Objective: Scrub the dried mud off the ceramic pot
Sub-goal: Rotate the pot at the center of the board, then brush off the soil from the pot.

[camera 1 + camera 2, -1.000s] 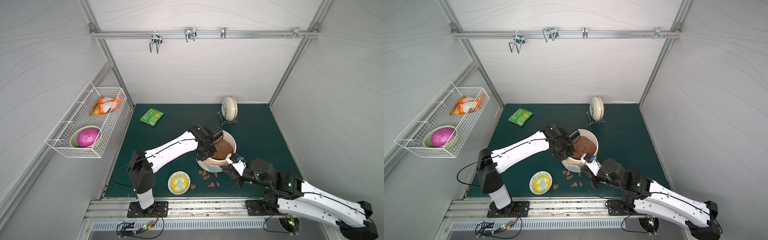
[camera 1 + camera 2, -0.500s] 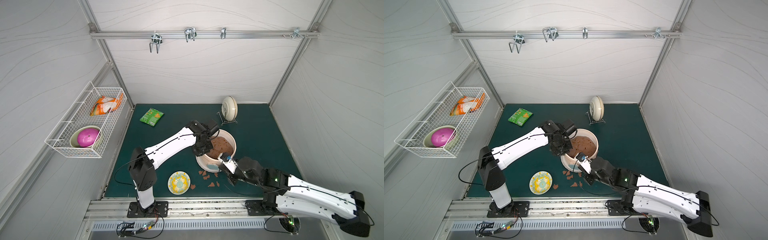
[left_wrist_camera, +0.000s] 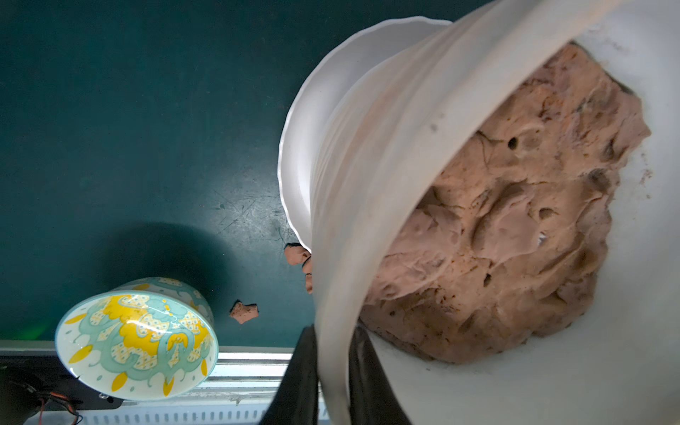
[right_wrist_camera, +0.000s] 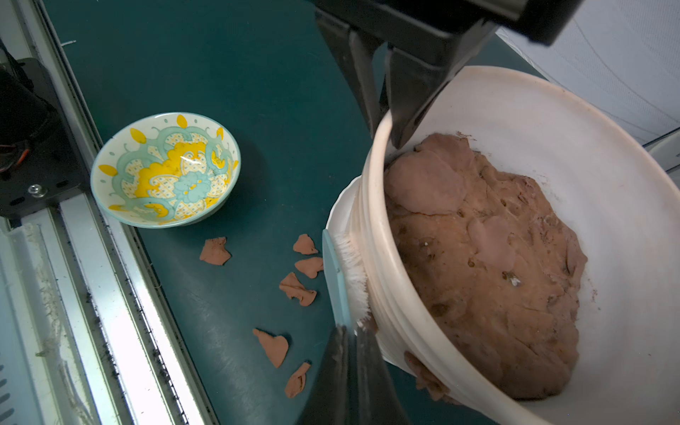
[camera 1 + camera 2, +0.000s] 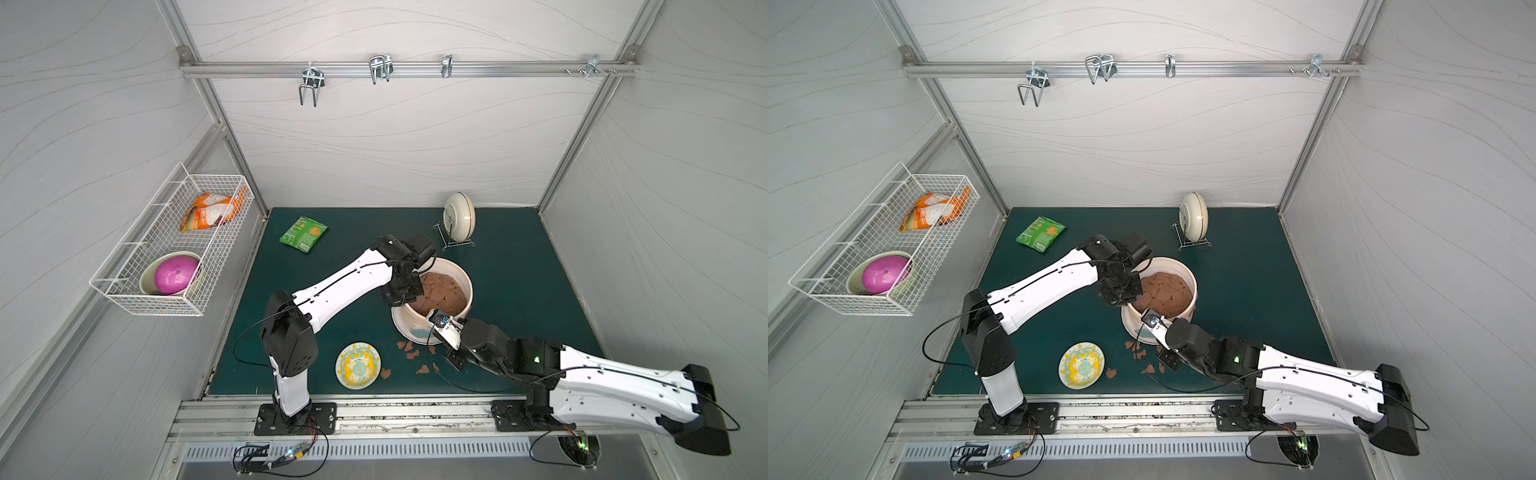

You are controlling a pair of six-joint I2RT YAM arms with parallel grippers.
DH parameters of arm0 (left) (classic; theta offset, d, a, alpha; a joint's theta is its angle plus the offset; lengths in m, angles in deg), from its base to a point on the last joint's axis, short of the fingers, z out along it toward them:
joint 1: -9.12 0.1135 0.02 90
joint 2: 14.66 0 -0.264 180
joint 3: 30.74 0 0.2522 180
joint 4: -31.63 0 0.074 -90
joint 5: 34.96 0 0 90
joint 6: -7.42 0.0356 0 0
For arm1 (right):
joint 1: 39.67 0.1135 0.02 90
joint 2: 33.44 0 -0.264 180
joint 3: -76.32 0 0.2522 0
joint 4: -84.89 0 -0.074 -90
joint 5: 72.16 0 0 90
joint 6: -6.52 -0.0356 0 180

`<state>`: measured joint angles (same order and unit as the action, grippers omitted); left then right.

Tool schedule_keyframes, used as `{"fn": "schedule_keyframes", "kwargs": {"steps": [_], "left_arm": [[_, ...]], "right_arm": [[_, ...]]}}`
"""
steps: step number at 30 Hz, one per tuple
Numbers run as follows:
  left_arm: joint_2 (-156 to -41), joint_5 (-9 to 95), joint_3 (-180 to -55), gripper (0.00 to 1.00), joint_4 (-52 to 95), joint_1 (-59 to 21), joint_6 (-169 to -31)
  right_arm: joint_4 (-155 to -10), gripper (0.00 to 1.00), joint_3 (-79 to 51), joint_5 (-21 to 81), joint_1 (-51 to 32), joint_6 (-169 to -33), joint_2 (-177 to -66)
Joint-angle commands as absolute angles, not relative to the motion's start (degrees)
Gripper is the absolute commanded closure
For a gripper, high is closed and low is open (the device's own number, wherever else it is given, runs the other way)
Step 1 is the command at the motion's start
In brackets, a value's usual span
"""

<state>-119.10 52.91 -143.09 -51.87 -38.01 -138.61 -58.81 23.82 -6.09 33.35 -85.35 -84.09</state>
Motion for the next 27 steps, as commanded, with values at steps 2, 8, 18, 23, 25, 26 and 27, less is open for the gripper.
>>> {"fn": "schedule_keyframes", "kwargs": {"steps": [2,8,18,23,25,26,27], "left_arm": [[-122.0,49.8,-143.6,0.90,-46.8,-38.4,-129.7],[-122.7,48.9,-143.9,0.90,-46.6,-38.0,-127.6],[-124.2,47.2,-144.5,0.90,-46.4,-37.9,-125.8],[-124.8,47.7,-145.5,0.90,-46.5,-37.9,-124.4],[-124.9,48.1,-145.8,0.90,-46.9,-37.9,-123.9],[-125.0,48.3,-145.9,0.90,-47.1,-38.0,-123.8],[-125.0,48.4,-145.9,0.90,-47.1,-37.9,-123.6]], "right_arm": [[-52.6,1.00,23.1,-14.4,32.8,-88.4,-82.5],[-48.8,1.00,23.0,-13.4,34.3,-91.1,-81.1],[-57.9,1.00,23.6,2.2,36.3,-88.9,-75.5],[-65.2,1.00,22.2,-0.4,36.3,-86.0,-80.5],[-65.2,1.00,20.9,-3.3,35.8,-84.8,-83.8],[-64.6,1.00,20.2,-4.3,35.4,-84.7,-85.6],[-63.6,1.00,19.4,-5.6,35.1,-84.7,-87.2]]}}
